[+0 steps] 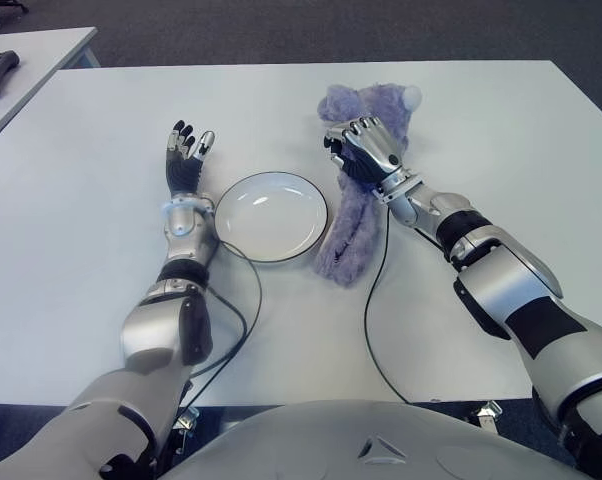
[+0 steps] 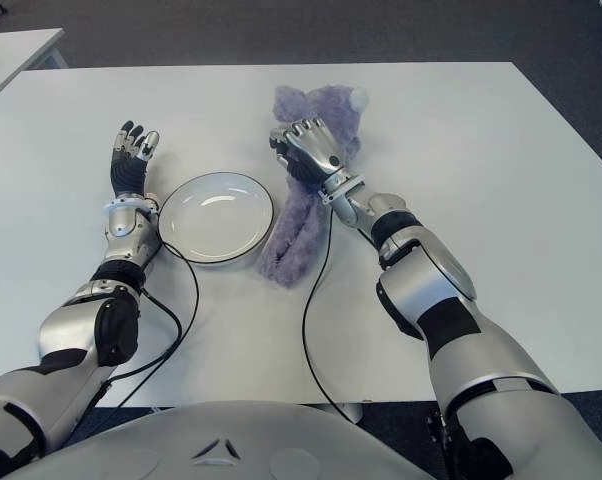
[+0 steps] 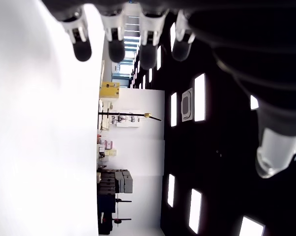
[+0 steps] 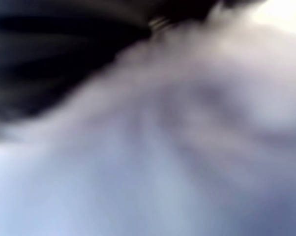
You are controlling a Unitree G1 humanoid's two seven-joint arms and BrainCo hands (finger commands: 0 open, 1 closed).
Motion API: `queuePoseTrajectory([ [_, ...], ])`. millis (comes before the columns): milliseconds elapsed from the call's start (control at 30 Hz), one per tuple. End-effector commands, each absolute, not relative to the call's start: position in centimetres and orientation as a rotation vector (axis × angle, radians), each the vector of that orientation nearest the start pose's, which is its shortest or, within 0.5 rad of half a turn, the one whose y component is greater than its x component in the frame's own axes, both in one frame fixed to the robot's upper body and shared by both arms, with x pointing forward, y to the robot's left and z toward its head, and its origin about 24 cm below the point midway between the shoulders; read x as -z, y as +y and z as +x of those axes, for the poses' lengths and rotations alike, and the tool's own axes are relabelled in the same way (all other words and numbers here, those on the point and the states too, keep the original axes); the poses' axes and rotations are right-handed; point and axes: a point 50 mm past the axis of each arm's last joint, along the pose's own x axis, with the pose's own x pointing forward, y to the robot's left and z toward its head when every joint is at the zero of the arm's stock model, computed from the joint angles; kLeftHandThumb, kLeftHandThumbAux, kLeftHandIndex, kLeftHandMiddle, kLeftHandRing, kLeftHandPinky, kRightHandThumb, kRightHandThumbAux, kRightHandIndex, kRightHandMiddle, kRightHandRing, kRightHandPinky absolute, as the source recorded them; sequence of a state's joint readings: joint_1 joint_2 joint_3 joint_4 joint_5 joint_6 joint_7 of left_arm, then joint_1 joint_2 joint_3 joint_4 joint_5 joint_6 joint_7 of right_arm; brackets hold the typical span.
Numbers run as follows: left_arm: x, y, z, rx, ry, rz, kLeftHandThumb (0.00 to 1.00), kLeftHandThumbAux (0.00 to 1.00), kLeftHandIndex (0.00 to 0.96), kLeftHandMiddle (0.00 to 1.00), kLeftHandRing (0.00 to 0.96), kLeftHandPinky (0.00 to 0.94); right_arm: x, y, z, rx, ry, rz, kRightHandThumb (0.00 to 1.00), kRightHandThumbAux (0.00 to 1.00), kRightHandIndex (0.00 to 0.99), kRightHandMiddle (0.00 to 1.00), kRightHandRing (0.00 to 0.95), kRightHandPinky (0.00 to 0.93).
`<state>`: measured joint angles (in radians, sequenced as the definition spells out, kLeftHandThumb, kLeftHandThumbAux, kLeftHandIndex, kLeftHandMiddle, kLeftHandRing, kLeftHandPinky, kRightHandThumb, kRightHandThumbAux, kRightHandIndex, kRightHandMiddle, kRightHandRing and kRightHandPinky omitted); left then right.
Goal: Put the doll into the plate.
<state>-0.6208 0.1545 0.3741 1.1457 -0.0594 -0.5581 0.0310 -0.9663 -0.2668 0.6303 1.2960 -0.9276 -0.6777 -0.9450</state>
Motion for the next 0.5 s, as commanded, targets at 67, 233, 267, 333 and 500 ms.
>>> queuePoseTrajectory([
  [67,9.57,19.89,22.65,-0.385,0.41,-0.191,0.0,0.552,0.032,0.099,0.047,0.0,-8.91,-10.22,35.92,-0.153,-0.8,-1.078,0.689,0.707,0.439,0.843,0.823,0.851],
  [233,9.57,19.87,22.64,-0.388,0.409,-0.197,0.0,0.556,0.033,0.098,0.046,0.0,-8.94,-10.34,36.01,-0.149,-0.783,-1.07,0.692,0.707,0.439,0.855,0.837,0.845],
  [267,9.58,19.87,22.64,-0.389,0.409,-0.199,0.0,0.558,0.033,0.098,0.045,0.0,-8.95,-10.36,36.02,-0.149,-0.781,-1.071,0.695,0.708,0.439,0.856,0.84,0.843],
  [333,9.58,19.86,22.63,-0.391,0.409,-0.202,0.0,0.559,0.033,0.096,0.044,0.0,-8.99,-10.47,36.07,-0.15,-0.776,-1.072,0.698,0.71,0.44,0.858,0.843,0.843],
  [500,9.58,19.86,22.62,-0.391,0.407,-0.204,0.0,0.558,0.033,0.092,0.041,0.0,-9.07,-10.6,36.13,-0.156,-0.772,-1.074,0.7,0.711,0.44,0.857,0.845,0.838],
])
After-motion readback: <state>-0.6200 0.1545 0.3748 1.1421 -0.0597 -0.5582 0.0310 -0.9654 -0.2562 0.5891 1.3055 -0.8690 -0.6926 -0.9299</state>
